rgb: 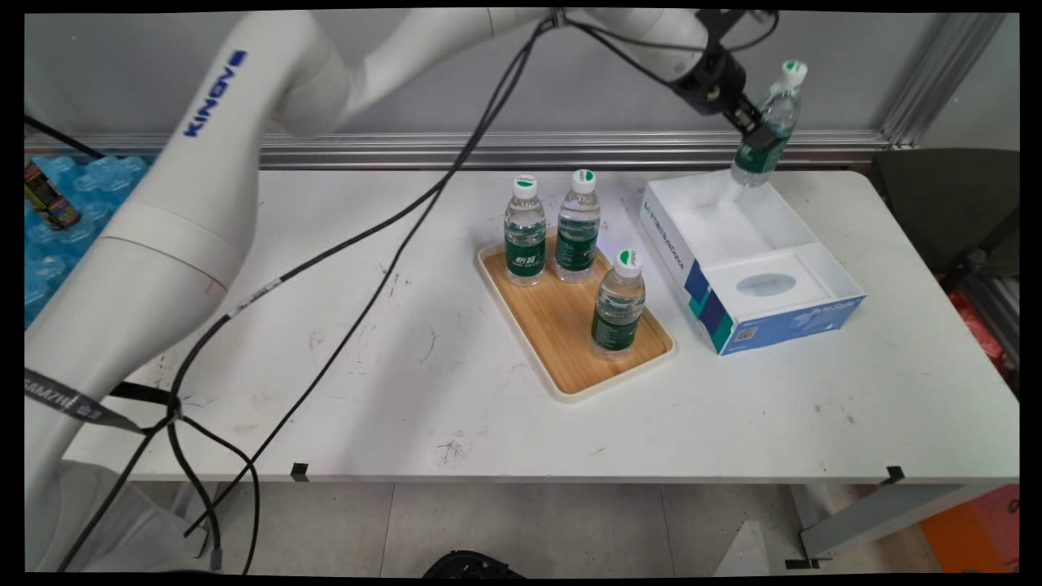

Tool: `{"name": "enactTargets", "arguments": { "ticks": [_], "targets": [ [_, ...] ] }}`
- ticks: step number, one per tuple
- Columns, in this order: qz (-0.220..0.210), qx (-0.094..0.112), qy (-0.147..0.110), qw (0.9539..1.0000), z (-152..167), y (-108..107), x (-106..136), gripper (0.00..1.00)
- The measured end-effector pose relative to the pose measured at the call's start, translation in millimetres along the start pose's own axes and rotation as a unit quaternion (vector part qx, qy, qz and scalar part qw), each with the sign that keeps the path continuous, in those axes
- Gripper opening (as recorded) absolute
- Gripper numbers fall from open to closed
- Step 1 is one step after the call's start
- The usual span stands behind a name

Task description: Place the picked object on the tray

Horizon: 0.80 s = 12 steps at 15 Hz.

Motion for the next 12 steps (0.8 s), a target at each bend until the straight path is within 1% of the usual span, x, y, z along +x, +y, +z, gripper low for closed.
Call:
{"name": "enactTargets", "arguments": {
  "ticks": [2, 4, 6, 10, 12],
  "targets": [
    [-0.002, 0.001, 0.007, 1.0, -17, 5, 7, 0.0],
    [-0.006, 0.002, 0.016, 0.9999, -42, 12, 13, 0.0],
    [-0.01, 0.004, 0.022, 0.9997, -66, 19, 15, 0.0],
    [-0.016, 0.0, 0.03, 0.9994, -121, 39, 7, 0.0],
    [-0.018, -0.003, 0.031, 0.9993, -140, 48, 1, 0.0]
  ]
}}
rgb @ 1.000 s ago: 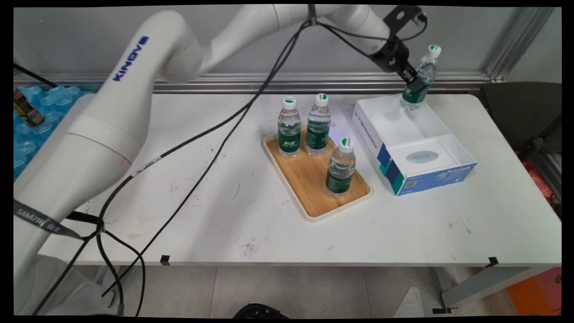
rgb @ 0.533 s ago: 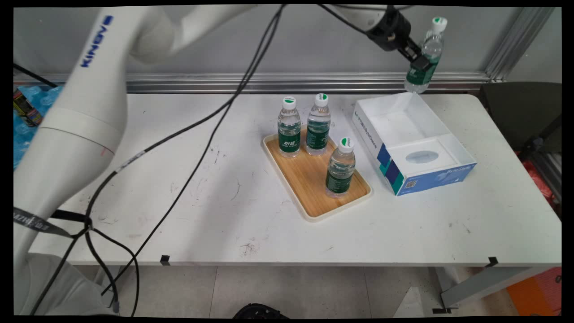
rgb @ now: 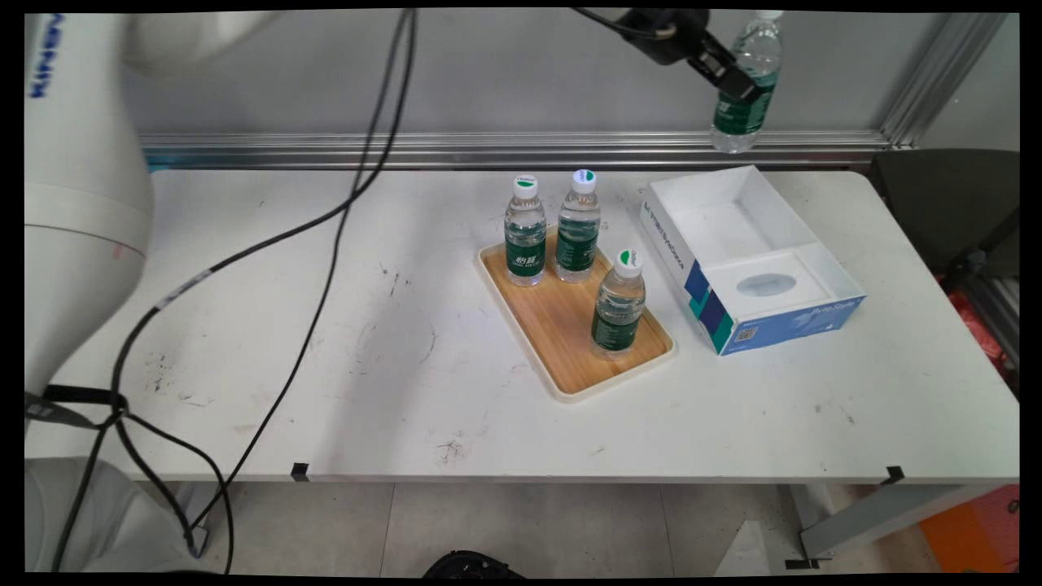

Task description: Place the picked object on the tray

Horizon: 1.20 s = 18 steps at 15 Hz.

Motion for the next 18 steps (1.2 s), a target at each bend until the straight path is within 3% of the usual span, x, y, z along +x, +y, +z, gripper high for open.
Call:
{"name": "enactTargets", "arguments": {
  "ticks": [8, 13, 18],
  "targets": [
    [-0.018, -0.015, -0.016, 0.9996, -101, 41, -40, 0.0],
    [-0.021, -0.026, -0.051, 0.9981, -158, 62, -81, 0.0],
    [-0.011, -0.03, -0.085, 0.9959, -191, 73, -123, 0.0]
  ]
}}
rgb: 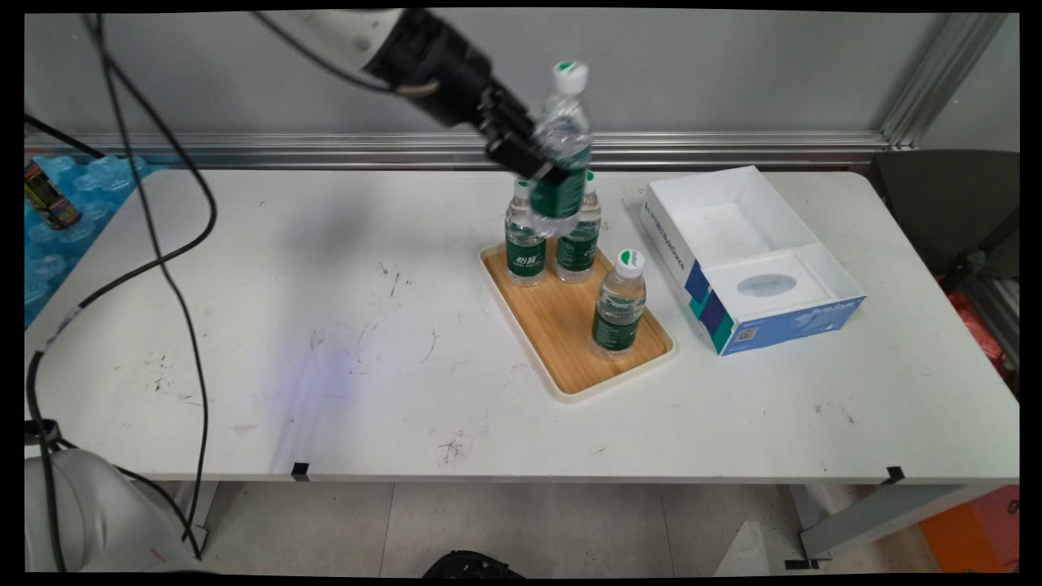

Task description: Place the picked object on the tray

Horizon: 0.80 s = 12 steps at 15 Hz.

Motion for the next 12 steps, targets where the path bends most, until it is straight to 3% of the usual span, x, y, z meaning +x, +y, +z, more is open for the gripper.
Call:
{"name": "enactTargets", "arguments": {
  "ticks": [6, 12],
  "targets": [
    [0.005, 0.01, -0.019, 0.9998, 0, 4, -41, 0.0],
    [-0.004, 0.013, -0.021, 0.9997, 31, 10, -76, 0.0]
  ]
}}
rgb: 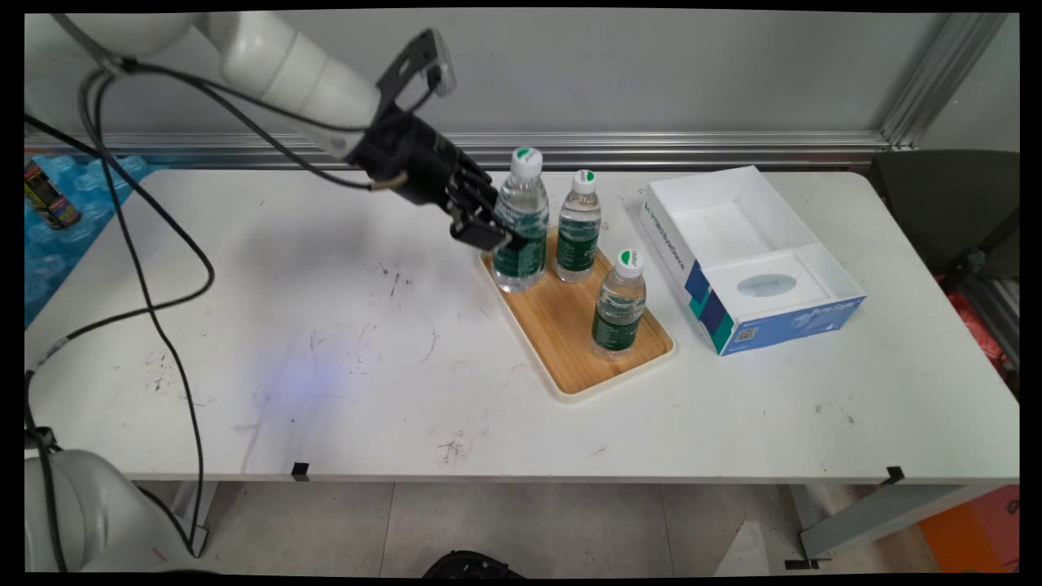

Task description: Place the picked object on the tray

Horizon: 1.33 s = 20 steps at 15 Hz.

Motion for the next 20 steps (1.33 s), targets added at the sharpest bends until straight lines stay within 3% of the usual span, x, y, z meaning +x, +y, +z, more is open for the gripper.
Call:
{"name": "enactTargets", "arguments": {
  "ticks": [11, 20],
  "targets": [
    [-0.011, 0.004, 0.003, 0.9999, 56, 4, -29, 0.0],
    [-0.011, 0.0, 0.015, 0.9998, 101, 6, -39, 0.0]
  ]
}}
